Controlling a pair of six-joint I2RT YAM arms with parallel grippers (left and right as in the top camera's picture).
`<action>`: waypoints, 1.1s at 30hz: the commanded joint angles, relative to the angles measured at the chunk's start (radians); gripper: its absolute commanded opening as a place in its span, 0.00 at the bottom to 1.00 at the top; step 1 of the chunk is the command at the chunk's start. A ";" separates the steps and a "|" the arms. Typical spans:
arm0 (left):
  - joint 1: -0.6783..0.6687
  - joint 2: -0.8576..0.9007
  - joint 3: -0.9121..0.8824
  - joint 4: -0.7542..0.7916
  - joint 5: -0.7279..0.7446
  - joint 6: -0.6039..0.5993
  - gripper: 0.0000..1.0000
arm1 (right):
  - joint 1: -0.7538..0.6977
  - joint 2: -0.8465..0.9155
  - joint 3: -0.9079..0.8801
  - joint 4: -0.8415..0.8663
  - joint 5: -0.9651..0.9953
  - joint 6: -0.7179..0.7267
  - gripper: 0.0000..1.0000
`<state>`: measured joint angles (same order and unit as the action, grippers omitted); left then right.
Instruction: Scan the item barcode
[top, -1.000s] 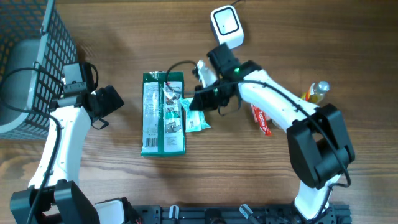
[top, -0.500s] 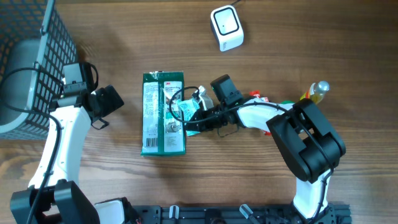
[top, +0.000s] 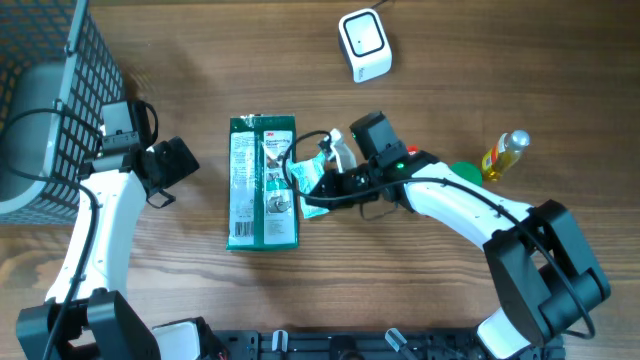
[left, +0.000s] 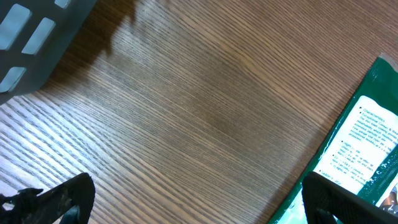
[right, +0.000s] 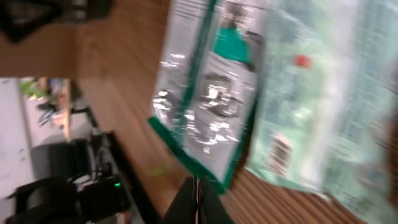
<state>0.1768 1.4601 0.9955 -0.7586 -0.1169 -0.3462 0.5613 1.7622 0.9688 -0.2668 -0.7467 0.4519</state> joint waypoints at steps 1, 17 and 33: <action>0.005 -0.011 0.013 0.002 0.001 0.002 1.00 | 0.001 0.044 -0.032 -0.007 0.141 -0.003 0.04; 0.005 -0.011 0.013 0.002 0.001 0.001 1.00 | 0.002 -0.167 -0.035 -0.056 0.249 0.096 0.04; 0.005 -0.011 0.013 0.002 0.001 0.001 1.00 | 0.002 0.024 -0.047 0.040 0.573 0.206 0.05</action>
<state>0.1768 1.4601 0.9951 -0.7586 -0.1173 -0.3462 0.5613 1.7386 0.9260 -0.2379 -0.1532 0.6132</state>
